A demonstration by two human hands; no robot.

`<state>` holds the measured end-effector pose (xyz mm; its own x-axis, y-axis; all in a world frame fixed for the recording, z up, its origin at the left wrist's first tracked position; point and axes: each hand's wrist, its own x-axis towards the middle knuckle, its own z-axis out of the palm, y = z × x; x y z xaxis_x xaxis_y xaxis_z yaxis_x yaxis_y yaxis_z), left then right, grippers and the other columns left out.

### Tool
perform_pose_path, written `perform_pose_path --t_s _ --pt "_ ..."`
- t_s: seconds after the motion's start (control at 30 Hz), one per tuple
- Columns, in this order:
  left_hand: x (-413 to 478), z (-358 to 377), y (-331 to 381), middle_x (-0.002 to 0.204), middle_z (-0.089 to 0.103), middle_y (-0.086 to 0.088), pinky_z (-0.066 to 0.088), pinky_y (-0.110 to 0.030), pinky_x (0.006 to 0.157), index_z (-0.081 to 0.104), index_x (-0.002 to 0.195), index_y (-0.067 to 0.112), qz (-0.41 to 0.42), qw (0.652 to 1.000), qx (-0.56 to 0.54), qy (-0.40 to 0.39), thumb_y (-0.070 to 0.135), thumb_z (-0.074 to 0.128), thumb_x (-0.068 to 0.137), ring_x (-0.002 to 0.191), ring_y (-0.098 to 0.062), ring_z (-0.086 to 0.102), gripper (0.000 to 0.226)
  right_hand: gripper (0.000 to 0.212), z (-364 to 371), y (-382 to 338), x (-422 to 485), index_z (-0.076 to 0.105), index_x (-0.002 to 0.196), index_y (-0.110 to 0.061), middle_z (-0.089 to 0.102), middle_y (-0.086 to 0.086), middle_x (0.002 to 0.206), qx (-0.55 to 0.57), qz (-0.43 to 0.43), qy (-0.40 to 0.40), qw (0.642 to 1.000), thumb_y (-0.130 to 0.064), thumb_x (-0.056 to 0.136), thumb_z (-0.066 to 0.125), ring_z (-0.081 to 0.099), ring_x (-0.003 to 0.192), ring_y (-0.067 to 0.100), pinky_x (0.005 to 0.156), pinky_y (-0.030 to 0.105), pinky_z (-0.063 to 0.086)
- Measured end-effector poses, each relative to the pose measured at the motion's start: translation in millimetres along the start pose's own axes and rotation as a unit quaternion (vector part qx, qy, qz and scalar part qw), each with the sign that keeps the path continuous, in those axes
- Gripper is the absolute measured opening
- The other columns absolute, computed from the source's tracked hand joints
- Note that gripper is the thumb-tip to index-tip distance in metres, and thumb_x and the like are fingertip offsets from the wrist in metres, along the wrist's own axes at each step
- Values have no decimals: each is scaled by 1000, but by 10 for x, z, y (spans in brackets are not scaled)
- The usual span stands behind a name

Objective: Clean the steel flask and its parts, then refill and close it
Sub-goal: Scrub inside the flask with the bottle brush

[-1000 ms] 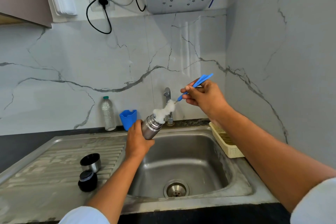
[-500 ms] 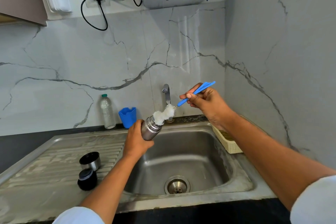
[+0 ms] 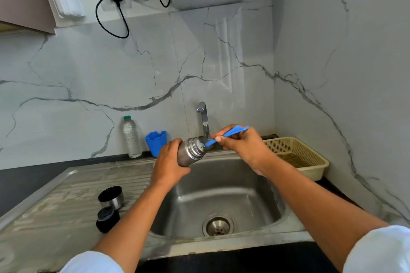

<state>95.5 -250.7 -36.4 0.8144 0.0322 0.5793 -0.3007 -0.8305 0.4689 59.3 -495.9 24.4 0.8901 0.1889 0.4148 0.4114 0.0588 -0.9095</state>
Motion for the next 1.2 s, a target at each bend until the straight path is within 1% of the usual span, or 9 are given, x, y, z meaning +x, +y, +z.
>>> perform_pose_path --t_s 0.17,0.33,0.4,0.47,0.57,0.73,0.87,1.07,1.2 --pt "-57 -31 -142 123 59 -3 49 -43 92 54 131 17 -5 999 44 6 9 89 59 111 -25 52 80 12 -132 -89 -52 75 102 -2 77 14 97 115 59 40 991 -8 97 65 73 82 16 75 25 61" --pt "0 -103 -141 124 65 -5 45 -48 100 59 130 18 49 988 144 14 6 90 61 114 -31 59 76 11 -192 -205 -139 75 100 -5 76 11 88 -110 133 -38 984 -7 96 65 74 75 15 71 22 62" --pt "62 -135 -114 129 64 -2 41 -53 107 56 132 21 73 979 187 17 6 89 63 121 -29 57 77 14 -154 -234 -148 75 105 -19 75 -1 84 -348 89 -79 930 -17 94 66 72 80 15 77 27 61" --pt "111 -171 -29 134 62 0 36 -58 111 55 134 23 101 969 224 23 6 87 67 128 -27 53 77 21 -40 -211 -152 72 115 -26 73 -3 98 -559 42 -110 821 -30 96 63 68 92 20 85 35 57" --pt "170 -224 148 135 61 -1 31 -63 115 58 133 22 151 952 260 49 0 81 71 133 -26 52 71 27 157 -37 -182 62 126 -18 67 9 116 -664 54 -132 734 -24 102 53 65 100 29 77 36 50" --pt "225 -329 248 145 55 -7 20 -63 122 57 137 18 156 946 266 101 -9 70 73 146 -31 41 71 26 196 267 -209 60 113 -14 66 8 100 -472 79 -80 875 -28 105 38 59 81 23 65 36 40" --pt "198 -301 286 152 48 -11 20 -60 124 56 139 17 144 948 260 114 -7 67 75 151 -33 33 69 39 300 331 -202 60 85 -24 65 3 81 -335 112 -17 935 -50 105 39 60 75 19 68 35 45" --pt "161 -194 190 164 32 -10 22 -56 125 48 149 21 95 959 190 188 -11 64 80 154 -35 21 78 37 383 495 -133 65 97 -22 54 -8 76 -105 209 -1 972 -55 101 47 45 63 7 58 24 33" --pt "73 -25 120 159 32 -14 31 -43 120 41 151 12 -61 961 13 270 -7 71 81 149 -34 27 78 37 461 633 -149 63 88 -19 51 -10 60 -68 196 7 978 -49 103 47 41 51 4 54 24 32"
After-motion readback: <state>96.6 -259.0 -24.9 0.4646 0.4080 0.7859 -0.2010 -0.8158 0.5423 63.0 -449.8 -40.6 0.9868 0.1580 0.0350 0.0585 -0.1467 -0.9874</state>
